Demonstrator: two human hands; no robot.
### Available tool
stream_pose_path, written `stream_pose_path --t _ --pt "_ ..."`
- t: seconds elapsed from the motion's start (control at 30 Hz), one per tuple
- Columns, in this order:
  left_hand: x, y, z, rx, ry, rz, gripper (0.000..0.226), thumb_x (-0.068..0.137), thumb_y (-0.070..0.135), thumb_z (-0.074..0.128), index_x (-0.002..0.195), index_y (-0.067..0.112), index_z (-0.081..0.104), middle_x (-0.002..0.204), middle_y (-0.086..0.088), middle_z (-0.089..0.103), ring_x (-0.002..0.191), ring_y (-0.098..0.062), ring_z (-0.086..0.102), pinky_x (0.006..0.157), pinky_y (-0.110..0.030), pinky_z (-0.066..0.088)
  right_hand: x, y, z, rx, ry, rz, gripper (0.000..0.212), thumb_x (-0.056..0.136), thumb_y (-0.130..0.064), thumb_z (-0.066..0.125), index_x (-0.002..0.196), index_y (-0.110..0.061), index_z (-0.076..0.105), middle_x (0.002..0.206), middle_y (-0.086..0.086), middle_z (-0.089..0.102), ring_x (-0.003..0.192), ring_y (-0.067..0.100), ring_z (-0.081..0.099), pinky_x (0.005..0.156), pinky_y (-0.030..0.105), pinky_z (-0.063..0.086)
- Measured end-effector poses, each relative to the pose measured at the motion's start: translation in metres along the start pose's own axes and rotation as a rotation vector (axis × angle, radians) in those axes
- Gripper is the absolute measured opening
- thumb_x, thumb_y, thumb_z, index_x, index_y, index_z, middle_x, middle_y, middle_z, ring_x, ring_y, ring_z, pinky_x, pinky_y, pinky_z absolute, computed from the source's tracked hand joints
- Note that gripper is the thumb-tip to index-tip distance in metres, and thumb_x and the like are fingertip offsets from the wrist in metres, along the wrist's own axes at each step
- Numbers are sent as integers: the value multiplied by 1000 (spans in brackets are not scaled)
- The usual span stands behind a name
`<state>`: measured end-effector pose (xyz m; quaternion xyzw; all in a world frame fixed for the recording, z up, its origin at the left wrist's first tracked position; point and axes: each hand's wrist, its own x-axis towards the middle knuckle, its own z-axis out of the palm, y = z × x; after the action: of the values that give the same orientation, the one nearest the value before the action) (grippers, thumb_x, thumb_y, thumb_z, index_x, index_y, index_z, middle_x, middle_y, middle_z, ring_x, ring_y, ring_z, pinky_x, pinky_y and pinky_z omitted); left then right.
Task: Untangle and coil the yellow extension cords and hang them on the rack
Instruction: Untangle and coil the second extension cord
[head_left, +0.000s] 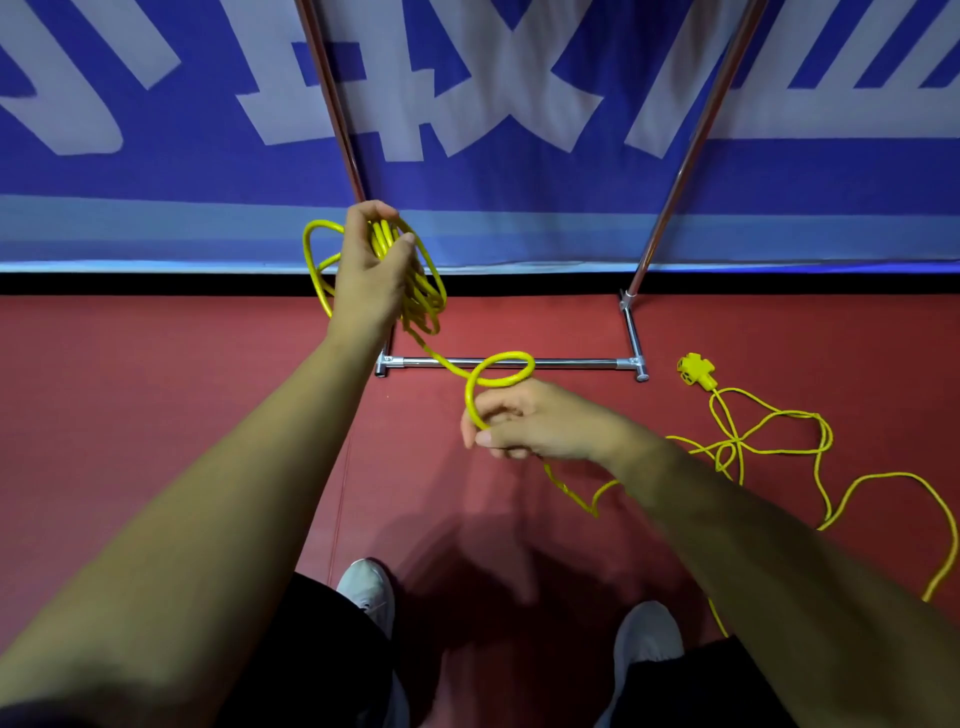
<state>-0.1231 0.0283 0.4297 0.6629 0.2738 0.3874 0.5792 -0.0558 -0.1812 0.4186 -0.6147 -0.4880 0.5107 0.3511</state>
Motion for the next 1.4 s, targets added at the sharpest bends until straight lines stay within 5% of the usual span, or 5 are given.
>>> stream_pose_path --t 0.43,0.6,0.77,1.0,1.4 --pt "-2 -24 -5 296 -79 -118 21 94 12 55 108 24 45 84 -10 56 59 -17 56 44 -25 46 -8 2 -37 193 179 -89 22 97 -12 47 94 2 65 56 -1 56 46 10 39 49 25 31" --pt "-13 -27 3 348 -323 -170 18 97 9 59 107 21 49 78 -8 54 57 -18 51 37 -16 37 -18 2 -52 470 198 -105 24 90 -14 49 78 1 65 84 35 56 47 13 27 55 35 15" --pt "-25 -33 12 361 -675 -297 22 84 29 68 103 30 56 79 -8 66 69 -30 57 58 -62 47 -17 1 -56 634 194 -137 18 85 -11 43 67 -6 44 81 26 60 43 12 23 47 29 11" --pt "-45 -18 23 98 -943 -605 11 103 6 43 106 5 54 71 -14 71 58 -17 68 51 -23 53 -14 5 -69 824 427 -63 27 95 -9 37 68 -11 39 75 17 60 37 8 26 43 23 10" --pt "-50 -9 28 331 -1075 -434 51 67 28 81 107 13 56 78 -1 59 72 -18 55 71 -36 47 -9 10 -69 727 474 32 32 100 -9 40 68 -6 44 80 22 66 35 8 28 39 19 12"
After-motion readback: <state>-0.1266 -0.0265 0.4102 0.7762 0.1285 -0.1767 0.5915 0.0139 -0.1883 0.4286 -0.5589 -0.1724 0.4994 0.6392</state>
